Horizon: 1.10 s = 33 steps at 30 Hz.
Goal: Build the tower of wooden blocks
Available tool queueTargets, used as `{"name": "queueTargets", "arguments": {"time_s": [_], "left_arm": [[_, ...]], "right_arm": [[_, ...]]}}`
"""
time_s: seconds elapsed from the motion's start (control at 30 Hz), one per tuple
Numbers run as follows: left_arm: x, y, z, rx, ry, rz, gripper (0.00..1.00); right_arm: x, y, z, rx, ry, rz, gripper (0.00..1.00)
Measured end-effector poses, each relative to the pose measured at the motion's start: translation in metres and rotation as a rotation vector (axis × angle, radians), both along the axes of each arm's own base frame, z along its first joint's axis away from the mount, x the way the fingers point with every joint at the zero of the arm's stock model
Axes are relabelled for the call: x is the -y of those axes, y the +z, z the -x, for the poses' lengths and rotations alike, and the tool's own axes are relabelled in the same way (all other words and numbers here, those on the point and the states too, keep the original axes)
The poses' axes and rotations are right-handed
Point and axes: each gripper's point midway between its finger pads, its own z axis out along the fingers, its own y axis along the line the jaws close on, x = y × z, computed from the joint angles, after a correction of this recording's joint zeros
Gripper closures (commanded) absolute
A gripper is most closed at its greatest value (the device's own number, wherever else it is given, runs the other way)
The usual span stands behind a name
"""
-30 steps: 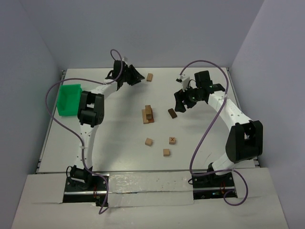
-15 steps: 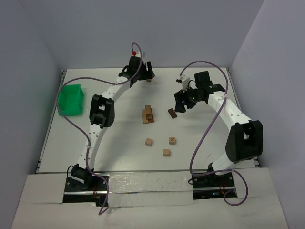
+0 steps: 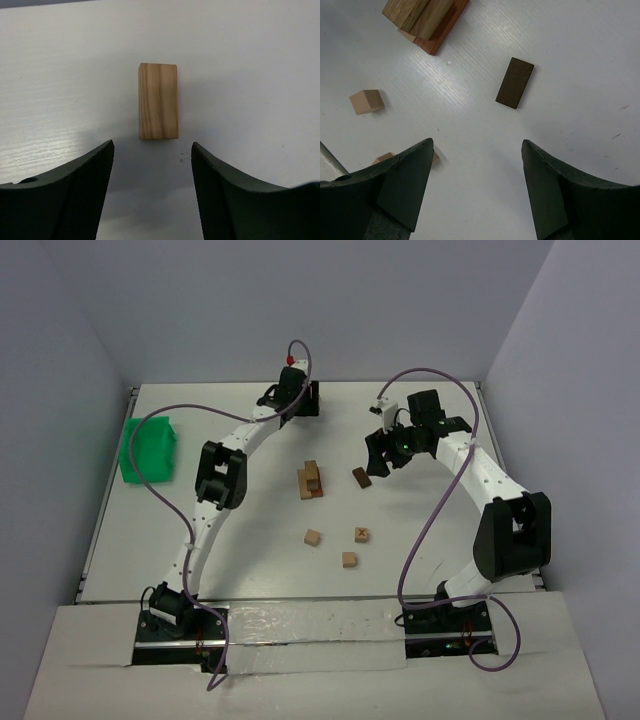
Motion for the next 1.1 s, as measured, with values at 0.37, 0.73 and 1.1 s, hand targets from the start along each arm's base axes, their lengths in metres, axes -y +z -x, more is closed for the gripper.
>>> {"name": "queueTargets", "arguments": {"time_s": [0.37, 0.73, 1.1], "left_arm": [[0.026, -0.004, 0.010, 0.056, -0.084, -0.103, 0.39], [0.035, -0.003, 0.012, 0.089, -0.118, -0.141, 0.76], [0.021, 0.019, 0.031, 0.071, -0.148, -0.089, 1.00]], "right_arm": [[0.001, 0.000, 0.000, 0.002, -0.001, 0.003, 0.22], [0.002, -0.001, -0.001, 0.003, -0.005, 0.010, 0.23], [0.001, 0.001, -0.005, 0.008, -0.029, -0.002, 0.27]]}}
